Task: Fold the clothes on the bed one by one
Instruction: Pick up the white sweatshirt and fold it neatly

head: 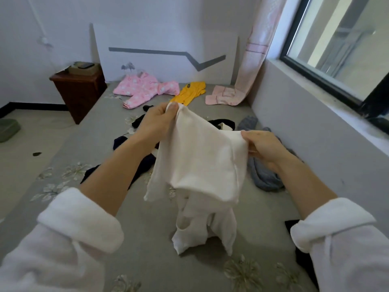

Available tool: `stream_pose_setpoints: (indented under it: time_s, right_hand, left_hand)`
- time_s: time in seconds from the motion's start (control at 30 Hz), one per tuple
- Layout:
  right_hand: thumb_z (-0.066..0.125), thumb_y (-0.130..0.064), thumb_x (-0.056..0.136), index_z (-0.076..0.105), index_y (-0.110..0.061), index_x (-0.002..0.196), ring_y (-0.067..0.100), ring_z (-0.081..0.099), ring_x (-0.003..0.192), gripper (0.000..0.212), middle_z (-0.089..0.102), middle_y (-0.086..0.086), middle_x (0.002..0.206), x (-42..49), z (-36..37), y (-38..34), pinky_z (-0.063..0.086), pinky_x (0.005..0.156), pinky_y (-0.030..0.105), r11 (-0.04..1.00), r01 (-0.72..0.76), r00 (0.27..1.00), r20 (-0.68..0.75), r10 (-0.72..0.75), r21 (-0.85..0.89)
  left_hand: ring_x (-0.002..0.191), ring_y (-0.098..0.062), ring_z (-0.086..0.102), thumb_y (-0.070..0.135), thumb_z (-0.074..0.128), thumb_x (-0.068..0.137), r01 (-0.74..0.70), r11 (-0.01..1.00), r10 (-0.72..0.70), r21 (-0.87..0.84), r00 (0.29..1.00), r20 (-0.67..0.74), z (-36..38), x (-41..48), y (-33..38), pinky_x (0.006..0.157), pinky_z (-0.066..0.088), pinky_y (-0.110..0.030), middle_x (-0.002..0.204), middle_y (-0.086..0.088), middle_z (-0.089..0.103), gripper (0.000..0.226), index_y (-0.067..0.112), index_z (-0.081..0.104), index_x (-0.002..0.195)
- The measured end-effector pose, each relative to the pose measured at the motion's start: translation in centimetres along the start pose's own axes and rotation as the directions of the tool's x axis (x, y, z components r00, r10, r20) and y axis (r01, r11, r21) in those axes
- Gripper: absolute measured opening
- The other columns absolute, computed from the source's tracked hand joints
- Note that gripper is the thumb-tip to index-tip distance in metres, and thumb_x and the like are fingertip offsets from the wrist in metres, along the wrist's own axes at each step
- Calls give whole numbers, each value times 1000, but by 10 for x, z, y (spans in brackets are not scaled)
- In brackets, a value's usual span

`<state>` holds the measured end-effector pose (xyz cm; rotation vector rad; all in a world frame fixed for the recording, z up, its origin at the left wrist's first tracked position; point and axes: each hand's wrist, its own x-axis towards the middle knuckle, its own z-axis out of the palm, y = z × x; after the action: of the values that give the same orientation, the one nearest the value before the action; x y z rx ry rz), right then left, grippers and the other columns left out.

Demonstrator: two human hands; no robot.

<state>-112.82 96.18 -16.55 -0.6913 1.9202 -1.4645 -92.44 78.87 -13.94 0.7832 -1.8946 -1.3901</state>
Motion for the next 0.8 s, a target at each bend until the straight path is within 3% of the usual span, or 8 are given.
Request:
stream_pose_setpoints:
  time_s: [0.1,0.2,0.3,0.37,0.47,0.53,0.67,0.8]
  right_hand:
    - [70,-20,76,46,-17,135,8,52,115,64,56,-7,128,-5,6,1,43,96,36,998,40,981,188,-48,46]
    - [83,-14,55,28,-29,146,5,43,127,107,43,-14,141,-22,34,24,40,105,31,999,45,862,505,-42,6]
    - [79,-27,76,48,-20,134,14,55,116,66,57,-4,129,-29,76,50,49,96,34,933,178,907,420,-33,-312]
    - [61,-26,92,64,-12,108,19,63,94,22,66,8,110,-25,79,41,55,82,36,963,68,974,225,-9,-259]
    - [53,-22,97,64,-8,82,15,65,57,23,69,7,69,-15,54,-1,50,47,24,998,33,954,301,-14,-59]
    - [55,-19,96,63,-6,75,14,62,51,26,65,4,60,-12,39,-37,47,49,23,993,113,944,311,-115,26]
    - [50,-10,96,65,-5,91,17,65,72,16,67,7,81,-3,43,-88,57,62,28,955,125,951,242,-193,268]
    - [44,-5,97,60,-6,86,13,67,55,20,68,3,62,2,62,-97,54,51,24,928,51,968,212,-138,370]
  left_hand:
    - [73,-11,55,41,44,98,19,1000,-19,2,999,-40,-3,17,22,65,41,-26,72,9,61,38,25,60,69]
    - [72,0,59,45,45,97,15,999,-12,42,998,-55,-1,30,36,67,45,-19,72,20,64,35,31,64,72]
    - [72,1,58,43,47,97,12,1000,-11,25,999,-32,-3,40,47,74,50,-20,75,19,66,32,26,63,75]
    - [83,-12,56,44,47,96,3,998,-1,55,999,-35,-15,47,50,90,48,-34,91,2,63,27,21,61,90]
    - [98,-19,58,42,49,94,88,988,-63,126,979,-195,-58,53,40,96,46,-39,107,-1,63,26,22,64,99]
    - [112,-23,56,35,50,95,190,977,-170,96,967,-188,-83,51,25,92,46,-40,120,0,62,28,22,64,115]
    - [129,-20,43,33,55,94,317,935,-311,161,948,-62,-82,40,-6,102,32,-39,144,5,42,52,27,41,143]
    - [79,-9,53,25,57,91,133,978,-79,162,950,-303,-41,-9,-22,64,39,-22,109,4,59,26,20,53,115]
